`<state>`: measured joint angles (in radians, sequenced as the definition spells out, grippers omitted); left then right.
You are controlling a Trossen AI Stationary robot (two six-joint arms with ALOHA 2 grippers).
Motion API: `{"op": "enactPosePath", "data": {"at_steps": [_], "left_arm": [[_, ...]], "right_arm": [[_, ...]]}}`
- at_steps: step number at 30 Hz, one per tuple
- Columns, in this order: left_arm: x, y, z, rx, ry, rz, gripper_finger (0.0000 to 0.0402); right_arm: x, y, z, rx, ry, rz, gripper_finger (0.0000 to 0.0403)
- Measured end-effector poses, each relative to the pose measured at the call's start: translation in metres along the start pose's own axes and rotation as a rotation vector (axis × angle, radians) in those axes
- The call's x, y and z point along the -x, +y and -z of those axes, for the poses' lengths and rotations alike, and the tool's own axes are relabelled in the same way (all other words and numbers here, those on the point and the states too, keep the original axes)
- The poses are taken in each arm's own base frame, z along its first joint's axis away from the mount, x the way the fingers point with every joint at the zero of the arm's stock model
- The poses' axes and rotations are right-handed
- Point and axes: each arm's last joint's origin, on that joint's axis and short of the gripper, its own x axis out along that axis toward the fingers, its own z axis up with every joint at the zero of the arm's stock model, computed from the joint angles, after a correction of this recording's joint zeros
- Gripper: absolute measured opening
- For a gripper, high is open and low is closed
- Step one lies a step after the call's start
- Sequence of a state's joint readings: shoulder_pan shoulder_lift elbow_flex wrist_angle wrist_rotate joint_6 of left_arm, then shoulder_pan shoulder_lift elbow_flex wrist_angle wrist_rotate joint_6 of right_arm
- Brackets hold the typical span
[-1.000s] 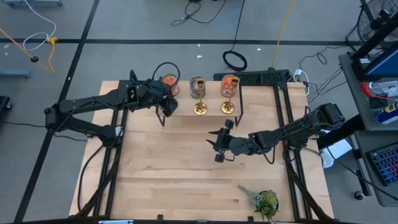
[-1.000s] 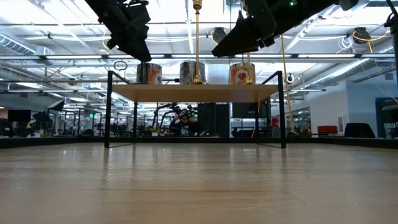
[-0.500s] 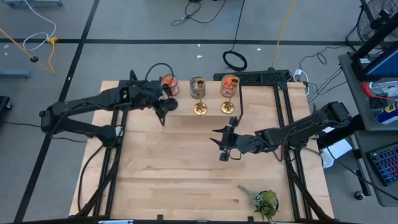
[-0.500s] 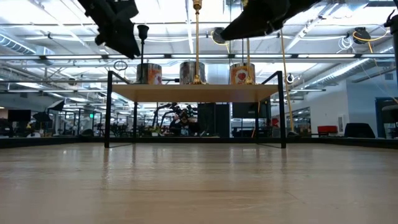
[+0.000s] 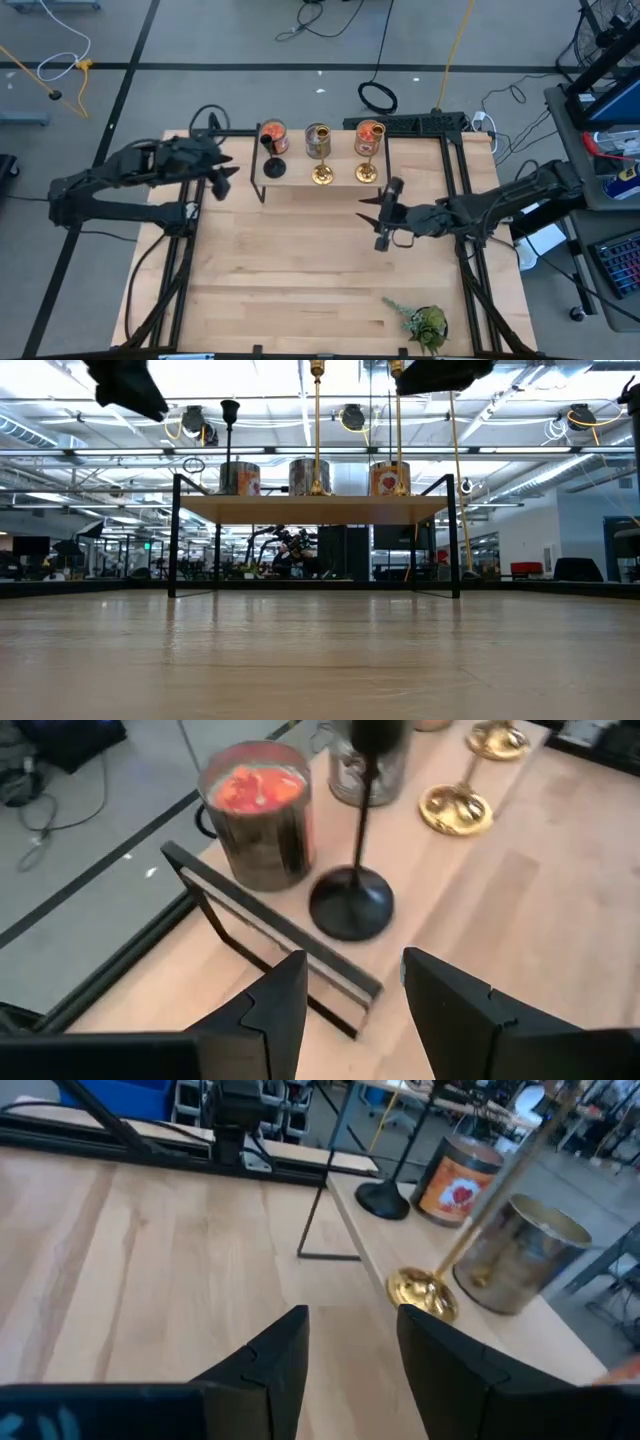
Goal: Pick & Place candle stick holders
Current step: Return to Home Position
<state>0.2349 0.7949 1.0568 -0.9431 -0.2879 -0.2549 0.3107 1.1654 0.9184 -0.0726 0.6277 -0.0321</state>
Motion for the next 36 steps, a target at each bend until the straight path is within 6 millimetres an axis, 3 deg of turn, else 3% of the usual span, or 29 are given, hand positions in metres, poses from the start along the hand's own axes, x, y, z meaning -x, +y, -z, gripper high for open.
{"op": "enactPosePath", "data": {"at_steps": [4,9,16,21,25,31,36], "left_arm": [[0.010,0.001,0.014,-0.044,-0.040,0.059,0.0173],[0.008,-0.001,0.037,-0.191,-0.164,0.167,0.0172],[-0.017,-0.011,0.079,-0.378,-0.368,0.481,0.0172],[-0.033,-0.013,0.100,-0.435,-0.506,0.519,0.0173],[-0.039,-0.011,0.110,-0.447,-0.564,0.515,0.0173],[-0.047,-0.013,0.123,-0.460,-0.622,0.601,0.0173],[-0.059,-0.017,0.137,-0.469,-0.630,0.696,0.0173]], "right_arm": [[0.016,-0.011,-0.002,-0.060,0.003,-0.001,0.0153],[0.035,-0.026,0.005,-0.068,-0.032,-0.003,0.0153],[0.048,-0.033,0.061,-0.100,-0.147,0.001,0.0153],[0.057,-0.038,0.096,-0.123,-0.197,0.003,0.0153],[0.066,-0.044,0.110,-0.124,-0.242,-0.026,0.0153],[0.075,-0.039,0.127,-0.028,-0.325,-0.351,0.0153],[0.076,-0.038,0.141,-0.035,-0.337,-0.379,0.0153]]}}
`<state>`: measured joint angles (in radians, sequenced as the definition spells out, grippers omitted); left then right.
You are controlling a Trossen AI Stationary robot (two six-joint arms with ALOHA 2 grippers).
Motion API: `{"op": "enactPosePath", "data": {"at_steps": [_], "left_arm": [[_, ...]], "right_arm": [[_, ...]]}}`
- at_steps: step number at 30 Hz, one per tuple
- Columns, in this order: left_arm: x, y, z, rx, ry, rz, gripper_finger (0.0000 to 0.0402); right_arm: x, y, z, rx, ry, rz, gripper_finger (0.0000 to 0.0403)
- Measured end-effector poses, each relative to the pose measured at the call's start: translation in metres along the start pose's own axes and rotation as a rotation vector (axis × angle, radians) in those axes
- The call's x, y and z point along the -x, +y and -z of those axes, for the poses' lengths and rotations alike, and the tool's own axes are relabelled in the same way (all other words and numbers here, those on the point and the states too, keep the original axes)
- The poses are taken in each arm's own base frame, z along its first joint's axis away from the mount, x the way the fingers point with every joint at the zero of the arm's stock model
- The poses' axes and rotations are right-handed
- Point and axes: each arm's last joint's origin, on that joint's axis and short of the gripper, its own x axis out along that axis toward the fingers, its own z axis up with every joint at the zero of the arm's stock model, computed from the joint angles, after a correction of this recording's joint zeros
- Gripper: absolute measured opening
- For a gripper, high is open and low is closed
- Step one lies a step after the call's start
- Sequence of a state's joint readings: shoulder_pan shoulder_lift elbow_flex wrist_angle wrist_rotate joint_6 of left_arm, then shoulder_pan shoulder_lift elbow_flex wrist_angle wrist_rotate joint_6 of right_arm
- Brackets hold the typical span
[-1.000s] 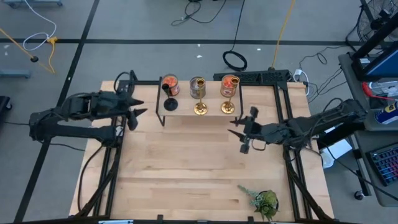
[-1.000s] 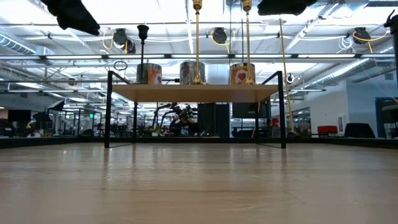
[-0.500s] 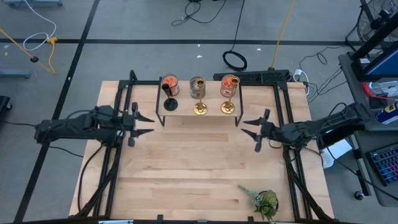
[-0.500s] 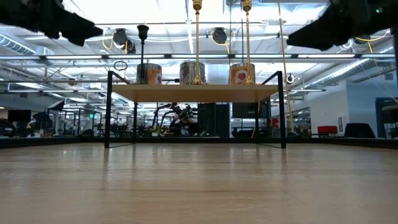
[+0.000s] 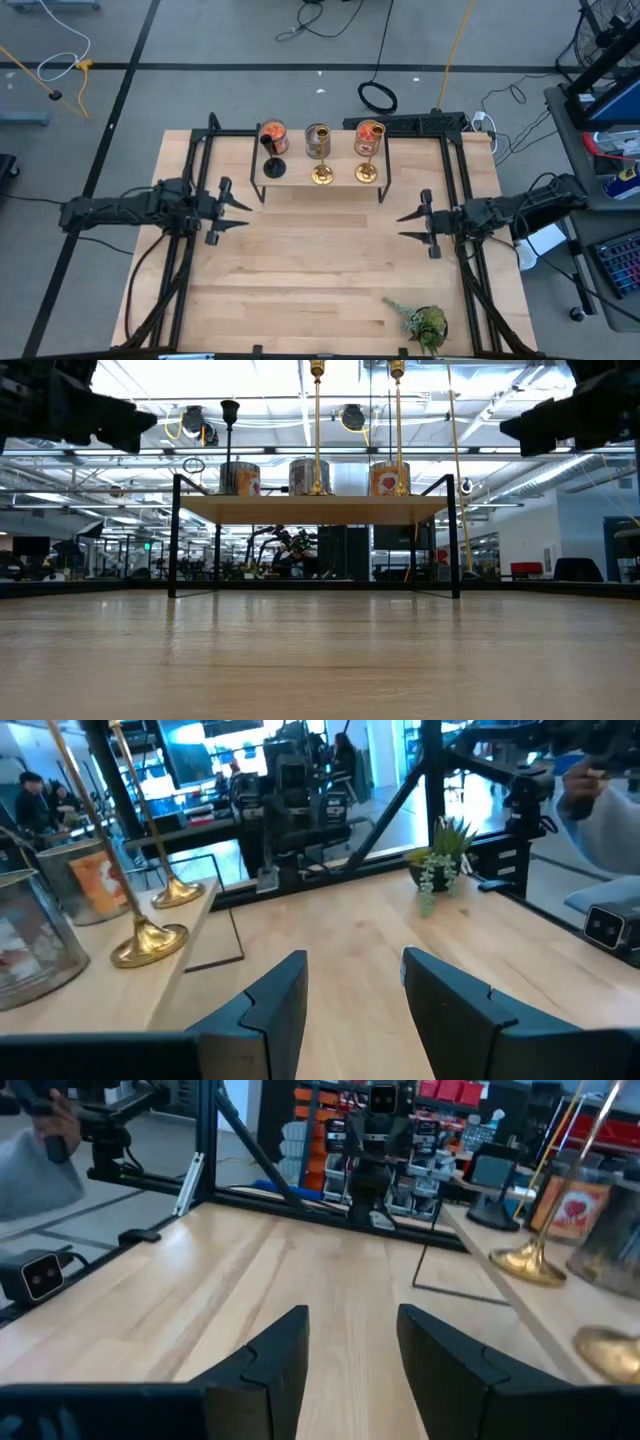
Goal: Pick & Place candle stick holders
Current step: Return to Home Position
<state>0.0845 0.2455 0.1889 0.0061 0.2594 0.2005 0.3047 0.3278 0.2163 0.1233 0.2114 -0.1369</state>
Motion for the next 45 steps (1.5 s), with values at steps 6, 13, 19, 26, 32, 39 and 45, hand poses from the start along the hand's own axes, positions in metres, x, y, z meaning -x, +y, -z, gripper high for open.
{"op": "enactPosePath", "data": {"at_steps": [6,13,19,26,32,39,45], "left_arm": [[-0.004,-0.003,0.021,0.020,0.001,0.004,0.0173],[-0.005,-0.004,0.026,-0.007,-0.009,0.002,0.0173],[-0.005,-0.004,0.027,-0.010,0.004,0.004,0.0172],[-0.005,-0.004,0.028,-0.006,0.008,0.006,0.0172],[-0.005,-0.005,0.028,-0.011,0.014,0.007,0.0172],[-0.006,-0.007,0.041,0.018,0.022,0.010,0.0172],[-0.006,-0.009,0.044,0.027,0.011,0.040,0.0173]], "right_arm": [[0.002,-0.001,0.016,-0.037,0.032,0.011,0.0153],[0.004,-0.002,0.028,-0.046,0.044,0.032,0.0153],[0.006,-0.003,0.033,-0.052,0.022,0.017,0.0153],[0.005,-0.006,0.033,-0.092,-0.042,-0.035,0.0153],[0.005,-0.010,0.035,-0.112,-0.031,0.009,0.0153],[0.005,-0.013,0.035,-0.078,-0.029,0.035,0.0153],[0.005,-0.013,0.035,-0.083,-0.029,0.034,0.0153]]}}
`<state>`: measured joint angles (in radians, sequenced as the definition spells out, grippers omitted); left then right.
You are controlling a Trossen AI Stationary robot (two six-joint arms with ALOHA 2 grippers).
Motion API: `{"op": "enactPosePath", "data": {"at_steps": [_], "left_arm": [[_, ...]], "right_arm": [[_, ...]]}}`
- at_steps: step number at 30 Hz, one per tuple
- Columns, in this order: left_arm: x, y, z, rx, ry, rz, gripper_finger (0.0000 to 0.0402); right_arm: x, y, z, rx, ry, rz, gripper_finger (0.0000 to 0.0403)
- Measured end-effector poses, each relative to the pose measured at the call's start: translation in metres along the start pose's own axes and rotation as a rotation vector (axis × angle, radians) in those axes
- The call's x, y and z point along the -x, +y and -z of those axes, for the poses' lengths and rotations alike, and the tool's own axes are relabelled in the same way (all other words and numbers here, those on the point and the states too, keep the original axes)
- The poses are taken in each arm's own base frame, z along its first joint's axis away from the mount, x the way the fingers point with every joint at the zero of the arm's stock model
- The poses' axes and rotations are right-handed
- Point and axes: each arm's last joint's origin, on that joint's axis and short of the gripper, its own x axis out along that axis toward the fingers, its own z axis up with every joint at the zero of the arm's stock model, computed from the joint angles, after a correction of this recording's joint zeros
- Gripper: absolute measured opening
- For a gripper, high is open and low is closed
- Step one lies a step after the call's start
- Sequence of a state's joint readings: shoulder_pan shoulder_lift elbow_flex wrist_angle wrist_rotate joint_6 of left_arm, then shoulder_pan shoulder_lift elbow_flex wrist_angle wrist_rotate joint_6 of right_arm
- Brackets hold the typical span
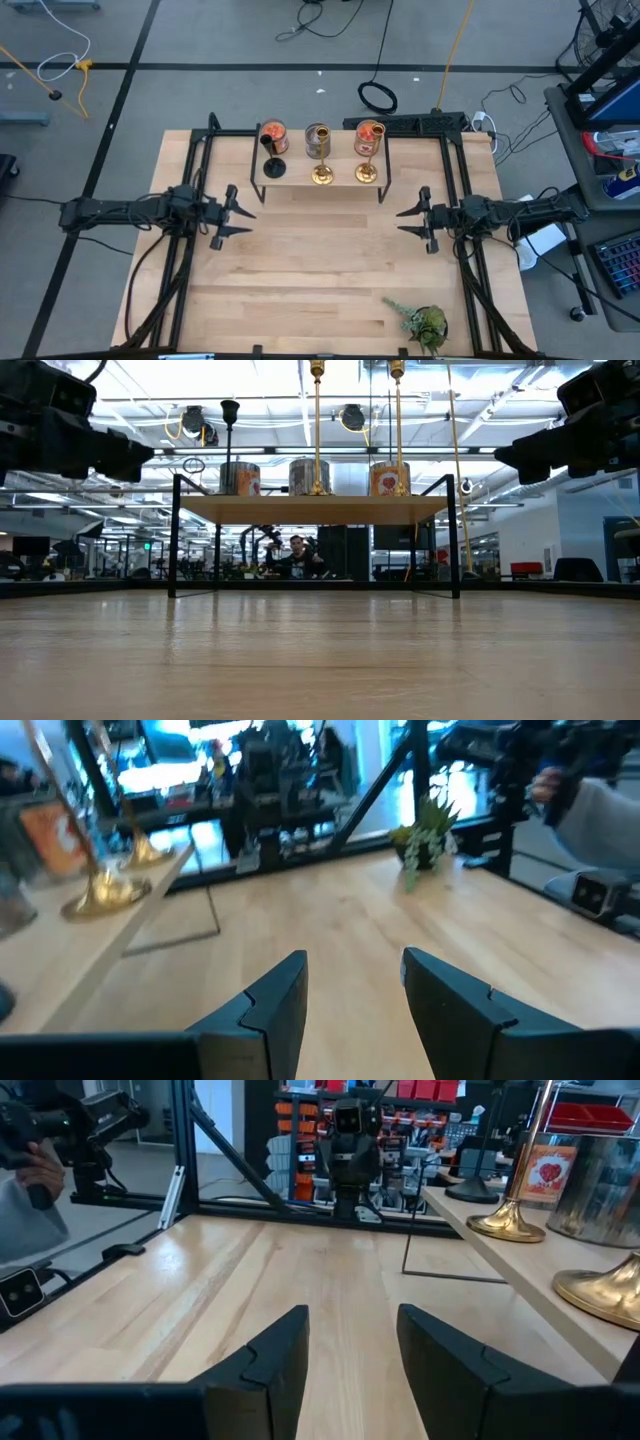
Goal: Pick & Place candle stick holders
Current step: Return to Home Position
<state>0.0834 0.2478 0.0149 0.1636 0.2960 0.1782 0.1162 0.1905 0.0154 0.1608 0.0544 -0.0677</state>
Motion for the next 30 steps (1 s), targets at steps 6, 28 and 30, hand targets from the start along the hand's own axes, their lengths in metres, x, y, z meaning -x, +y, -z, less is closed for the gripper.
{"op": "enactPosePath", "data": {"at_steps": [6,28,30], "left_arm": [[0.000,-0.001,0.002,0.011,0.024,0.026,0.0172],[0.001,0.003,0.014,0.168,0.155,-0.160,0.0172],[0.001,0.002,0.013,0.164,0.154,-0.157,0.0173]], "right_arm": [[0.000,0.000,0.000,0.000,0.000,0.000,0.0153],[0.000,0.000,0.001,0.000,0.003,-0.002,0.0153],[0.000,0.000,0.001,0.000,0.002,-0.004,0.0153]]}}
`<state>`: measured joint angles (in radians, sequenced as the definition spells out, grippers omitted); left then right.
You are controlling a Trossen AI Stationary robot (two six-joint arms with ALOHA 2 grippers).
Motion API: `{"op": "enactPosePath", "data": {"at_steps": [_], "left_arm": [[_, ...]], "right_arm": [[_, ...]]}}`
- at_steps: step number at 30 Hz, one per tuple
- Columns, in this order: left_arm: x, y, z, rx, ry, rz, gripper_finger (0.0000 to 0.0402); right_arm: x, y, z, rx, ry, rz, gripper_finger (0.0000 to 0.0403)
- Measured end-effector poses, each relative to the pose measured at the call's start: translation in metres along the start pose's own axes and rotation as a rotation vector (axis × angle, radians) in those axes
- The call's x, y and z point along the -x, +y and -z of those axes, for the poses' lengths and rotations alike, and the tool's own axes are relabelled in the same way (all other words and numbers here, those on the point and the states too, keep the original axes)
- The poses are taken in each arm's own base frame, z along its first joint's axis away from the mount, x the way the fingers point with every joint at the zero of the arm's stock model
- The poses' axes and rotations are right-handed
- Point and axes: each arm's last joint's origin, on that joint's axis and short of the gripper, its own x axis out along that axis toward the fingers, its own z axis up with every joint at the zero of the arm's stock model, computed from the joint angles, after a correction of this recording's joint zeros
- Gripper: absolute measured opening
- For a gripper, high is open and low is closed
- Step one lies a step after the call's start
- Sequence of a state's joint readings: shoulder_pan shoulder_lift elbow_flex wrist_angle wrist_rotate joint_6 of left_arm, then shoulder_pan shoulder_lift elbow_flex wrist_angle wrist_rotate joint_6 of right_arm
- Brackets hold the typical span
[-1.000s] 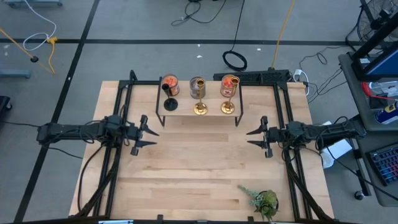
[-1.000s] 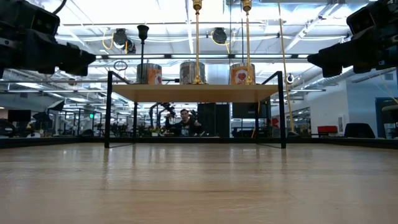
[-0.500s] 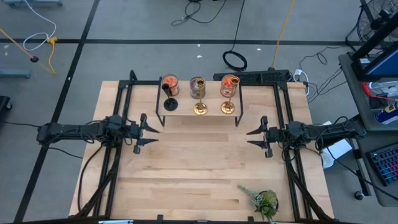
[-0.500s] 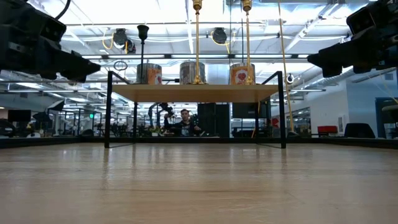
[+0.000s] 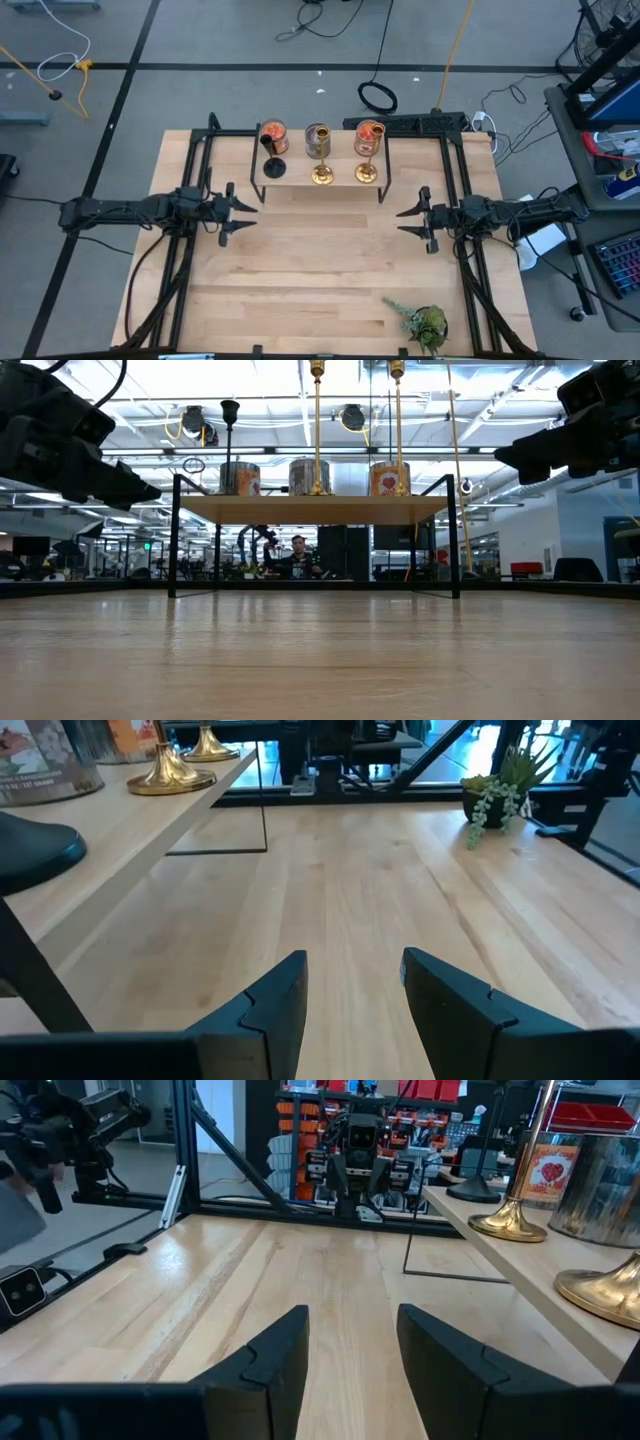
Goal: Pick & Place candle stick holders
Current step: Return to Home Position
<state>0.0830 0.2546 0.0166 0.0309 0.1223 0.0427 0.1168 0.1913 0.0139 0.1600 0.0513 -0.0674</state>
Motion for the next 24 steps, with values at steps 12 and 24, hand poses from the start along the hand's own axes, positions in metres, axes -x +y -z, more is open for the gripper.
{"op": "enactPosePath", "data": {"at_steps": [12,24], "left_arm": [[0.0000,0.0000,-0.0001,-0.004,-0.001,0.001,0.0172],[0.0000,0.0000,-0.0001,-0.005,-0.001,0.000,0.0172]], "right_arm": [[0.0000,0.0000,0.0000,0.000,0.000,0.000,0.0153],[0.0000,0.0000,0.0000,0.000,0.000,0.000,0.0153]]}}
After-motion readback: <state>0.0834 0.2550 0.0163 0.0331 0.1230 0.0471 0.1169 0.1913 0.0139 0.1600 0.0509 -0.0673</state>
